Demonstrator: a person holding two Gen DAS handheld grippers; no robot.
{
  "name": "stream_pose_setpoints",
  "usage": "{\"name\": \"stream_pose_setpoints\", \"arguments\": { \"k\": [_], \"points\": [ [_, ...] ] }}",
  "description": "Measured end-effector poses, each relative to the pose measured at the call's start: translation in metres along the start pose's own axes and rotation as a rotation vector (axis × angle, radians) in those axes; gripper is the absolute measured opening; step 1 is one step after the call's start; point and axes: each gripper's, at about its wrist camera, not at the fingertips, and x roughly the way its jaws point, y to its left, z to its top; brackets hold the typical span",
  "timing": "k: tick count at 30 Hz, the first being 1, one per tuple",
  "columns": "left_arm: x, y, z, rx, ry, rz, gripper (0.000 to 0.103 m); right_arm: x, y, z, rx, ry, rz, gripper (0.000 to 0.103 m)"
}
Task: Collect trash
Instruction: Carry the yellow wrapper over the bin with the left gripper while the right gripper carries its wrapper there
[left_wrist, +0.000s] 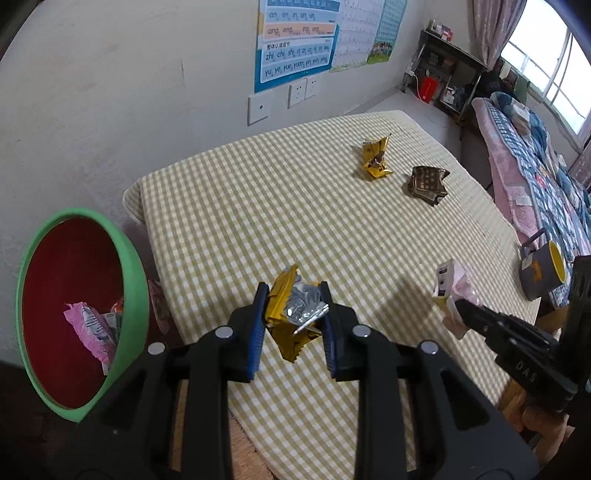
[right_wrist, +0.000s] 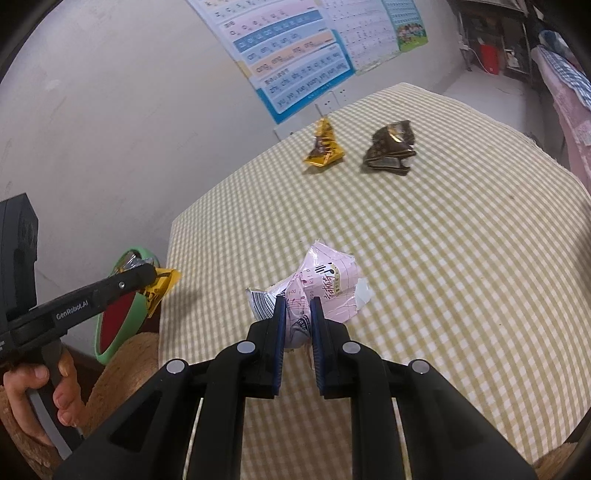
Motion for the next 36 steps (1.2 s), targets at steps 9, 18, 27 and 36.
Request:
{"name": "stream_pose_setpoints", "arguments": {
  "k": [9,18,27,36],
  "points": [
    [-0.012,0.009,-0.004,-0.006,-0.02,0.004,0.026,-0.002,0.024,0.005,-0.043,0.006,0.007,0.013],
    [-0.038,0.022,-0.01,-0.005,-0.081,0.016,0.026,-0.01,0.044,0.005,-0.079,-0.011,-0.014,0.013],
    [-0.052,0.039,-0.018,0.012,-0.128,0.035,0.026,-0.011,0.075,0.008,-0.122,-0.016,-0.02,0.013],
    [-0.063,0.06,-0.025,-0.024,-0.168,0.032,0.026,-0.011,0.103,0.004,-0.175,-0.012,-0.034,0.013]
  ]
}}
